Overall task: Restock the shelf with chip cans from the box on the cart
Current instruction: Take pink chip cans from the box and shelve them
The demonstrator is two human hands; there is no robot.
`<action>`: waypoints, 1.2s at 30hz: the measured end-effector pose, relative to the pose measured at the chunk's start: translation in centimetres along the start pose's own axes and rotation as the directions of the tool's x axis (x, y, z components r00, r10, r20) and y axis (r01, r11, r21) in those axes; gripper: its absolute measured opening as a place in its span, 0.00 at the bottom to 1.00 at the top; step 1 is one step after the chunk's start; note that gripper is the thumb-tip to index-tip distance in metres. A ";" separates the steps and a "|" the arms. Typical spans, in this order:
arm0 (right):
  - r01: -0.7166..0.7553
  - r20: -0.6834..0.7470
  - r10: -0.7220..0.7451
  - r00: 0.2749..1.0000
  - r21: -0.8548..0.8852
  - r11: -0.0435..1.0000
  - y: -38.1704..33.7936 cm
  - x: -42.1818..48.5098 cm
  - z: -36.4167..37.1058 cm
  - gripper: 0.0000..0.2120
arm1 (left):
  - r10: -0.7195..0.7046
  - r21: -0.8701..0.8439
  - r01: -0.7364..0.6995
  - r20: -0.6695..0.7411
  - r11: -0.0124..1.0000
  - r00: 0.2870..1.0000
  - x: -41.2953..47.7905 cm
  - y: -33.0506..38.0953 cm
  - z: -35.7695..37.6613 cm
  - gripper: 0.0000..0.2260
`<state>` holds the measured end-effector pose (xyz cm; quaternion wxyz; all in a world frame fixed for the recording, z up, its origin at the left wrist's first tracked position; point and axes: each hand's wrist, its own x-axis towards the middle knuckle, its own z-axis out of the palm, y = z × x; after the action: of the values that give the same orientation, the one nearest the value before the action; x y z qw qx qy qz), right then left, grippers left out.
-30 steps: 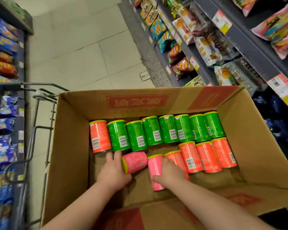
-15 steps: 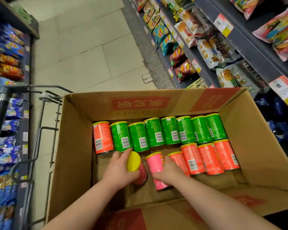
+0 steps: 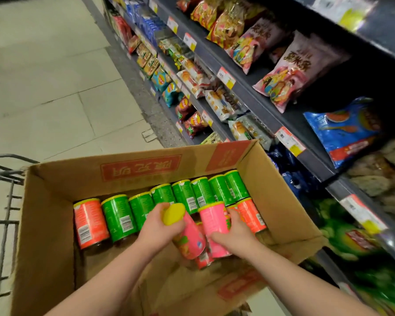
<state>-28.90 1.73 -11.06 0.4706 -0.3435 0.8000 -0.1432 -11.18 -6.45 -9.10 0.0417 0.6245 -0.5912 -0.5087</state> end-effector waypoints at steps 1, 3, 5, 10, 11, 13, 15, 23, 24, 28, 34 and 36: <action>-0.015 -0.025 0.015 1.000 0.023 1.000 0.4 -0.5 -0.5 0.42 | 0.023 -0.019 -0.022 0.018 1.000 1.000 -0.1 0.4 0.4 0.46; -0.034 -0.070 0.039 0.997 0.078 0.996 1.1 -1.7 -1.5 0.44 | 0.055 -0.054 -0.052 0.059 0.997 0.997 -0.1 1.3 1.4 0.41; -0.045 -0.113 0.060 0.992 0.137 0.990 1.8 -3.0 -2.4 0.45 | 0.068 -0.079 -0.062 0.082 0.995 0.994 -0.3 2.1 2.4 0.33; -0.028 -0.202 0.079 0.976 0.247 0.969 3.7 -6.6 -4.6 0.42 | 0.135 -0.054 -0.129 0.130 0.990 0.982 -1.7 4.3 4.7 0.39; -0.016 -0.226 0.077 0.971 0.260 0.965 4.0 -7.4 -5.0 0.40 | 0.152 -0.051 -0.147 0.134 0.988 0.979 -2.3 4.9 5.1 0.39; 0.008 -0.274 0.080 0.958 0.304 0.953 4.6 -9.2 -5.9 0.37 | 0.205 -0.039 -0.202 0.152 0.979 0.967 -3.4 6.3 5.8 0.38; 0.034 -0.328 0.091 0.940 0.356 0.934 5.3 -11.0 -6.6 0.38 | 0.273 -0.025 -0.272 0.175 0.962 0.946 -4.5 7.8 6.8 0.37; 0.090 -0.511 0.172 0.842 0.448 0.889 12.9 -22.3 -9.1 0.45 | 0.465 -0.035 -0.482 0.335 0.875 0.820 -13.5 11.9 14.5 0.29; 0.092 -0.527 0.199 0.826 0.474 0.876 14.4 -24.0 -9.0 0.45 | 0.477 -0.042 -0.499 0.373 0.865 0.796 -14.9 11.9 15.8 0.29; 0.100 -0.580 0.304 0.756 0.562 0.821 20.1 -31.3 -7.7 0.43 | 0.487 -0.005 -0.561 0.503 0.828 0.714 -21.4 11.5 20.9 0.37; 0.138 -0.641 0.404 0.653 0.625 0.768 27.1 -41.4 -5.6 0.45 | 0.513 -0.002 -0.665 0.638 0.746 0.574 -31.2 10.2 27.4 0.35; 0.167 -0.662 0.417 0.623 0.633 0.756 29.0 -44.3 -5.0 0.42 | 0.521 0.001 -0.696 0.662 0.718 0.538 -34.1 9.8 29.1 0.33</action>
<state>-30.93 52.59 4.48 0.1780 -0.0046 0.8450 -0.5042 -30.58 33.25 3.35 -0.0625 0.1724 -0.8134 -0.5520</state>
